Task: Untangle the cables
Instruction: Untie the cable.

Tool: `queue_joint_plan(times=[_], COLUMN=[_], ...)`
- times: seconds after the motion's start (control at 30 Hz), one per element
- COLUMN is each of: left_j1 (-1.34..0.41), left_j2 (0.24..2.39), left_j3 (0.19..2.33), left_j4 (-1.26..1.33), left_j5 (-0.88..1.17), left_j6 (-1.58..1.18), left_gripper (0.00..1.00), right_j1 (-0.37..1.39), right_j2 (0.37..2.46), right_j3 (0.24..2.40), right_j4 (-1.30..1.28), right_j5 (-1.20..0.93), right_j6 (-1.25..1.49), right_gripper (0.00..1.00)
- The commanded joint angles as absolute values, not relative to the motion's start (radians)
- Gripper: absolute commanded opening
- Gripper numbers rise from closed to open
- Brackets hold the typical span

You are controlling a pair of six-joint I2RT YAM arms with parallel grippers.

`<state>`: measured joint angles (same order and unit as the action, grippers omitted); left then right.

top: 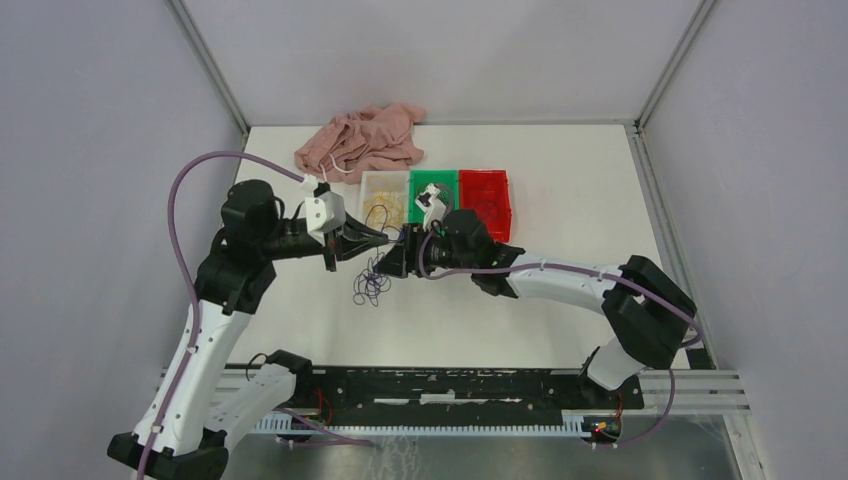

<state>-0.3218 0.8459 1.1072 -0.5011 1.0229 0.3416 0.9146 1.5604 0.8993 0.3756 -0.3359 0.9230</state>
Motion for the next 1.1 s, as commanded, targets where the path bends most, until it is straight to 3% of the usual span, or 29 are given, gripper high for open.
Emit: queue_joint_plan(times=[0.0, 0.17, 0.47, 0.87, 1.07], left_j1=[-0.330, -0.334, -0.343, -0.345, -0.345], left_j2=[0.849, 0.859, 0.887, 0.894, 0.904], left_j3=[1.159, 1.177, 1.236, 1.362, 1.456], left_j4=[-0.440, -0.440, -0.406, -0.387, -0.387], left_j5=[1.027, 1.025, 1.036, 1.039, 0.939], left_j6=[0.304, 0.295, 0.227, 0.167, 0.240], left_gripper=[0.03, 0.03, 0.03, 0.03, 0.03], right_j1=[0.945, 0.960, 0.967, 0.957, 0.944], right_j2=[1.632, 1.666, 1.707, 1.664, 1.631], right_j3=[1.046, 1.101, 1.104, 0.903, 0.770], right_j4=[0.357, 0.333, 0.205, 0.131, 0.130], right_j5=[-0.352, -0.323, -0.174, 0.011, 0.089], right_j6=[0.905, 0.905, 0.870, 0.765, 0.743], right_gripper=[0.67, 0.66, 0.53, 0.49, 0.48])
